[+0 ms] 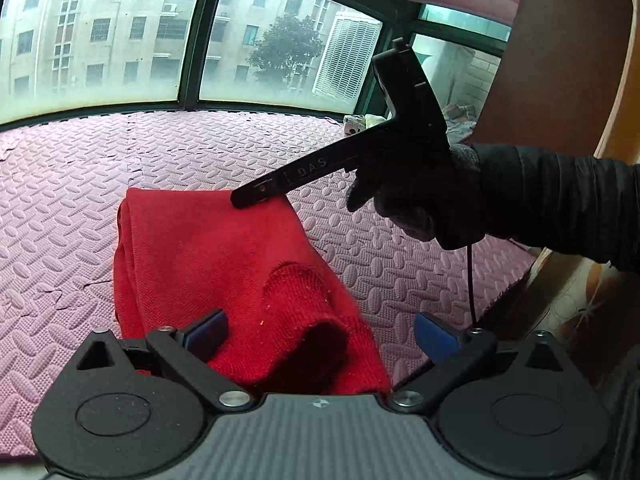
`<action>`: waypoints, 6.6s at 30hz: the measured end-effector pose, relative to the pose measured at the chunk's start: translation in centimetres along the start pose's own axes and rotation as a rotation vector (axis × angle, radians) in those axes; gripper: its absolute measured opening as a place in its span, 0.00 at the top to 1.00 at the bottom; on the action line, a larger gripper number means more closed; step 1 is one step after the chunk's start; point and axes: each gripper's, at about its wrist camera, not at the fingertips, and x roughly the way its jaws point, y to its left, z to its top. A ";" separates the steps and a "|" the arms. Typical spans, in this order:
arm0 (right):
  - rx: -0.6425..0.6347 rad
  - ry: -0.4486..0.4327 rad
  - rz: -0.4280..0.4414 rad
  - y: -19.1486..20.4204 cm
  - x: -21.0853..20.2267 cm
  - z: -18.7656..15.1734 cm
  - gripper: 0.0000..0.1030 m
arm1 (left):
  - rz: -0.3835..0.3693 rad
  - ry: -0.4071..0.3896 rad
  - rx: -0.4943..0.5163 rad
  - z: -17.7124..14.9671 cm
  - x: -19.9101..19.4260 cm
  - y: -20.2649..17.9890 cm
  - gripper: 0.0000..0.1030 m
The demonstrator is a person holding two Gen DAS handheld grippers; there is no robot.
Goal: Fold clothes
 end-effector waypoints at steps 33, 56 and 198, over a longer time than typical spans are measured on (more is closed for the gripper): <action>0.271 0.081 -0.084 2.5 -8.7 -7.5 0.44 | 0.329 0.054 0.241 -2.7 -1.2 4.0 0.00; -0.001 -0.071 0.152 10.7 -5.7 -2.5 0.46 | 0.167 -0.207 -0.323 4.4 -7.0 7.9 0.20; -0.079 -0.268 0.143 11.9 -5.4 -8.1 0.34 | 0.379 -0.121 -0.660 -3.1 -2.7 7.5 0.25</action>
